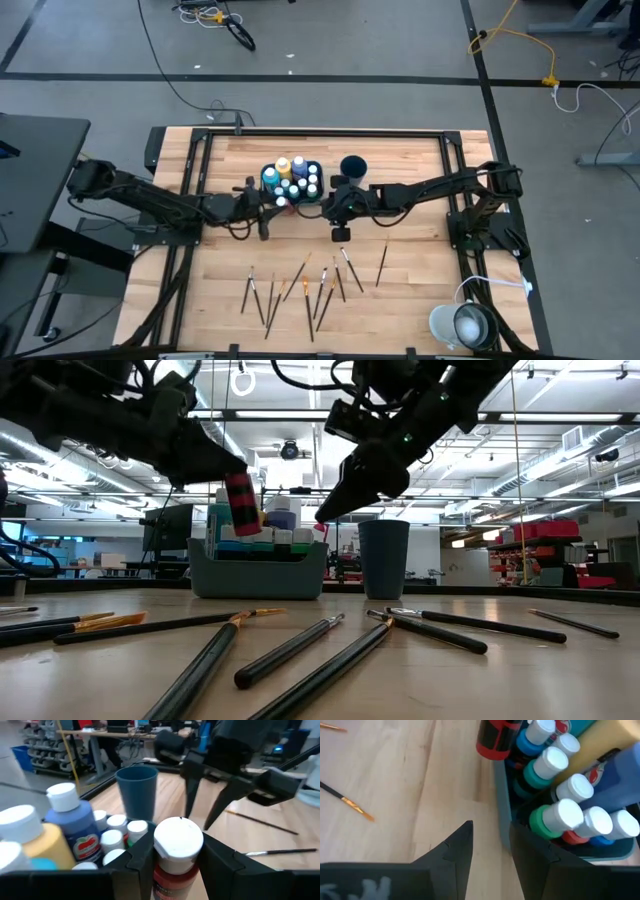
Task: Pick & Place Paint Supplies
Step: Put the red paint bottle into the blue bin
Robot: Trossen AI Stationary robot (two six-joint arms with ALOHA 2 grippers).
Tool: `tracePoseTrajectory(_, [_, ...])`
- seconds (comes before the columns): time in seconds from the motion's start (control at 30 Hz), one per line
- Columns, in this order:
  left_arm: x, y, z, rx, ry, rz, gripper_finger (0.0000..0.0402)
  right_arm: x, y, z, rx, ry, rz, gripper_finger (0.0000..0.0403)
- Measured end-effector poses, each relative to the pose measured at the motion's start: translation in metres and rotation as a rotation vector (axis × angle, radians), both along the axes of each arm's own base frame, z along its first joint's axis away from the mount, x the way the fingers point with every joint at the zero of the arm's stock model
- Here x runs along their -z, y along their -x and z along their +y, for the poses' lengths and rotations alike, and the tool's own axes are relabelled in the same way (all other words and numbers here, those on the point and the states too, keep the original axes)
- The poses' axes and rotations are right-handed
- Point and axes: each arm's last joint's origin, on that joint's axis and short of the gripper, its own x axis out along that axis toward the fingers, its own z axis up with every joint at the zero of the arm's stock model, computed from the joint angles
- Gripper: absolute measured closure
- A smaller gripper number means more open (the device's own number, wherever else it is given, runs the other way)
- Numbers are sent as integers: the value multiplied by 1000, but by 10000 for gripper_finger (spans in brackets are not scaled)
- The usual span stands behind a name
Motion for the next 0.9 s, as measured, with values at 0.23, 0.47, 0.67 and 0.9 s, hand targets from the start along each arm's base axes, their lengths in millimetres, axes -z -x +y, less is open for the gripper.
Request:
tracePoseTrajectory(0.23, [5, 1, 10, -64, 12, 50, 276, -1, 0, 0, -9, -3, -7, 270])
tracePoseTrajectory(0.47, [9, 2, 21, -112, 15, 85, 268, -2, -2, 0, -24, 14, -29, 269])
tracePoseTrajectory(0.67, [11, 3, 28, -154, 13, 110, 276, -3, -3, 0, -26, 16, -38, 268])
tracePoseTrajectory(0.9, [20, 1, 33, -165, 44, 148, 267, -3, -3, 0, -26, 15, -38, 268])
